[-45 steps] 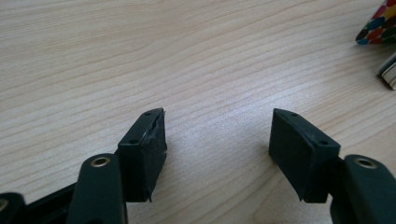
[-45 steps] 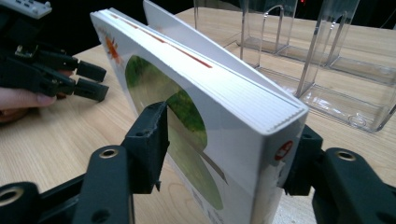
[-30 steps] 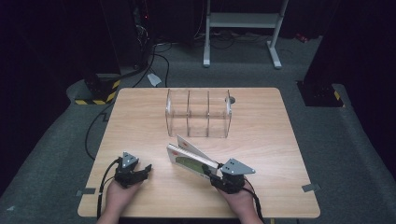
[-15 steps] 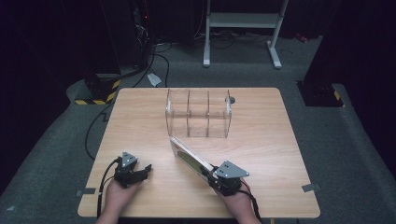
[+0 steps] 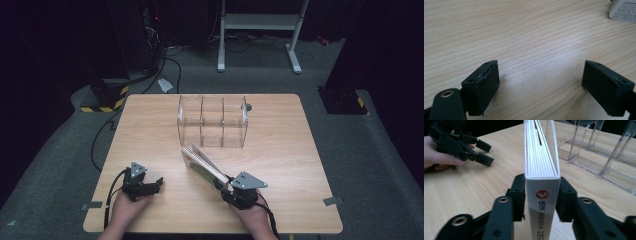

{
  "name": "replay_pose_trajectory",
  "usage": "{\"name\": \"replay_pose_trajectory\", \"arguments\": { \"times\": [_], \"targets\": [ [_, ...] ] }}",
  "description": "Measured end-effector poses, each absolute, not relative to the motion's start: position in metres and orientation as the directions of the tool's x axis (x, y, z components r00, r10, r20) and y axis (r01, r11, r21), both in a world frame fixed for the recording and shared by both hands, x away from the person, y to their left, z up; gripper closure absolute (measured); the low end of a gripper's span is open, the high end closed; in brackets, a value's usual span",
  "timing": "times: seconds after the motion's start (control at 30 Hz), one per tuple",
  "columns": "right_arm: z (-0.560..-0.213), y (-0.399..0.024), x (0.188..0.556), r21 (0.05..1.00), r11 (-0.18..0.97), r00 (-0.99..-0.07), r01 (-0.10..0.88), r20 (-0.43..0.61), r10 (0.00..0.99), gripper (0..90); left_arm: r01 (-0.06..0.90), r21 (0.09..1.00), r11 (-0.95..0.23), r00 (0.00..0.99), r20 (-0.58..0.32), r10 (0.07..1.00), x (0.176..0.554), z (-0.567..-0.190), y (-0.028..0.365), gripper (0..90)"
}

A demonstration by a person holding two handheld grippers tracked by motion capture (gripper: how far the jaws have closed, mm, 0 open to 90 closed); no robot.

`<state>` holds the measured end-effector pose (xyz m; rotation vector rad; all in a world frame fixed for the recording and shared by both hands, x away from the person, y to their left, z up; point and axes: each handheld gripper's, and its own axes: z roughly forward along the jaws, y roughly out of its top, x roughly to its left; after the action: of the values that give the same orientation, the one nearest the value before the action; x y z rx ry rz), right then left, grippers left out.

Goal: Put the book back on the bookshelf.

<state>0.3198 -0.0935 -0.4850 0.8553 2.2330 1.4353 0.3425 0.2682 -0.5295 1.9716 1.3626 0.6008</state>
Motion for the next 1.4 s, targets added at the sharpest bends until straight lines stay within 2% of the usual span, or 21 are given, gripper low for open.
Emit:
{"name": "replay_pose_trajectory", "arguments": {
  "times": [0.17, 0.3, 0.43, 0.57, 0.9, 1.4],
  "targets": [
    [-0.483, -0.091, 0.320, 0.909, 0.270, -0.736, 0.318, 0.057, 0.675, 59.8, 0.632, 0.737, -0.239, 0.354, 0.000, 0.935, 0.342, -0.529, 0.269, 15.4],
    [-0.484, -0.086, 0.319, 0.903, 0.286, -0.727, 0.322, 0.043, 0.686, 60.7, 0.628, 0.738, -0.246, 0.362, 0.003, 0.932, 0.342, -0.529, 0.268, 15.9],
    [-0.485, -0.082, 0.315, 0.899, 0.308, -0.723, 0.312, 0.015, 0.690, 65.1, 0.627, 0.736, -0.256, 0.372, 0.006, 0.928, 0.345, -0.529, 0.268, 16.2],
    [-0.484, -0.081, 0.312, 0.898, 0.337, -0.747, 0.284, -0.013, 0.665, 74.2, 0.627, 0.737, -0.254, 0.367, 0.009, 0.930, 0.344, -0.529, 0.267, 16.3],
    [-0.480, -0.076, 0.301, 0.896, 0.356, -0.740, 0.265, -0.048, 0.671, 75.0, 0.624, 0.739, -0.253, 0.365, 0.011, 0.931, 0.343, -0.529, 0.267, 17.5],
    [-0.465, -0.087, 0.299, 0.913, 0.311, -0.701, 0.264, -0.040, 0.712, 75.2, 0.626, 0.738, -0.251, 0.366, 0.006, 0.931, 0.341, -0.529, 0.267, 18.3]
  ]
}}
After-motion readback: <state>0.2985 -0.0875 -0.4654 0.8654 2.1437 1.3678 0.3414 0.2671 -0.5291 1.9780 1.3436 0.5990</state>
